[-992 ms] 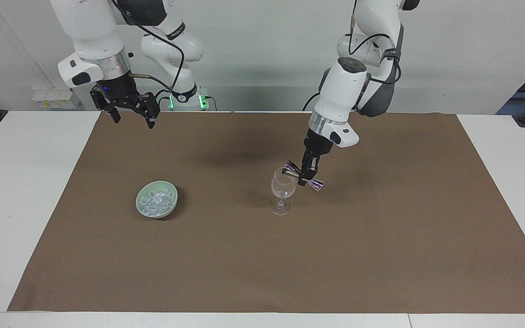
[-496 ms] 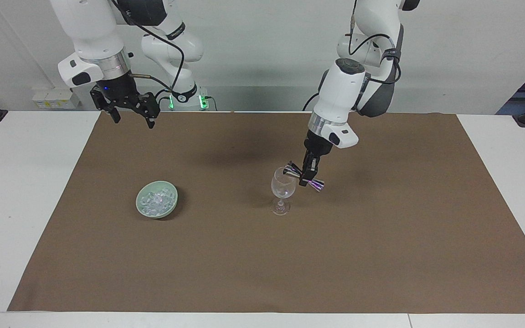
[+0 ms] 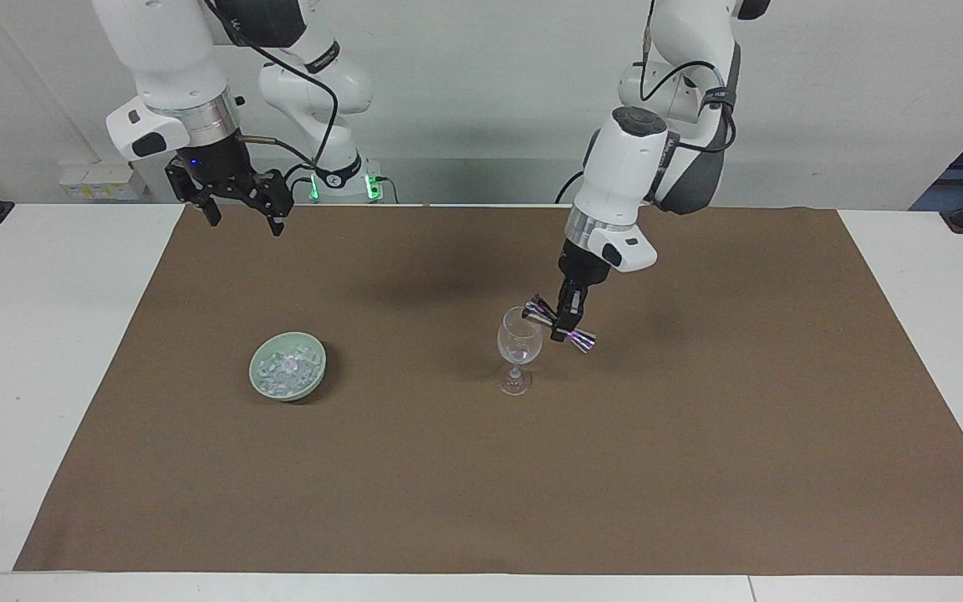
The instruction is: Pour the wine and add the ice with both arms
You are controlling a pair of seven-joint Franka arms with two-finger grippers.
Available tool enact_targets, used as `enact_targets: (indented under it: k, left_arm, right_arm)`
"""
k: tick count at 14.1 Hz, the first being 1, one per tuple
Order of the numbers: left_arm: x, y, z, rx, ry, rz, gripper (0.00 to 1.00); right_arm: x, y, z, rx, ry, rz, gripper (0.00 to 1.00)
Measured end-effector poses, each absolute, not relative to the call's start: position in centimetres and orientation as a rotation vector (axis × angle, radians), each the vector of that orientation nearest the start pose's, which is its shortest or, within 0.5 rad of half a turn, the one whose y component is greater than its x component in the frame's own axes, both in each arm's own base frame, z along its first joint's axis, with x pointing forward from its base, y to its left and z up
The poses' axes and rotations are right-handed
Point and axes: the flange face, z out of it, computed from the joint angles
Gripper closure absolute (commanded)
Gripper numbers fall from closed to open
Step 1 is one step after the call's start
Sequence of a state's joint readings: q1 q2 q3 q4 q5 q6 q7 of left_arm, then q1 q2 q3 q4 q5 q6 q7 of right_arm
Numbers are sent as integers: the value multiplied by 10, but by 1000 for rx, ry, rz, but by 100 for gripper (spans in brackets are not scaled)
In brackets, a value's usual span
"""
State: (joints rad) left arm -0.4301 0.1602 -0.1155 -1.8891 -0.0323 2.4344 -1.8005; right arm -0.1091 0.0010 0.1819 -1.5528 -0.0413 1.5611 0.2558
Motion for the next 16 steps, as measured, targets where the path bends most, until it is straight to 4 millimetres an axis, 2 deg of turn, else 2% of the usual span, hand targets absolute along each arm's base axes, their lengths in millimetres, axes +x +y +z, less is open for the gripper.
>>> enact_targets:
  k: [5,12,16]
  left_arm:
    - [542,-324,463,-2789,-2097,-177,100]
    - [545,-326,473,-2707,-2155,-240,100]
    - [554,-329,482,-2665,-2169,-248,100]
  right_arm:
    - [553,36,632,-3168,292,-22,0]
    - [553,36,632,-3167,292,-22,0]
    - [553,36,632,-3167,292,-22,0]
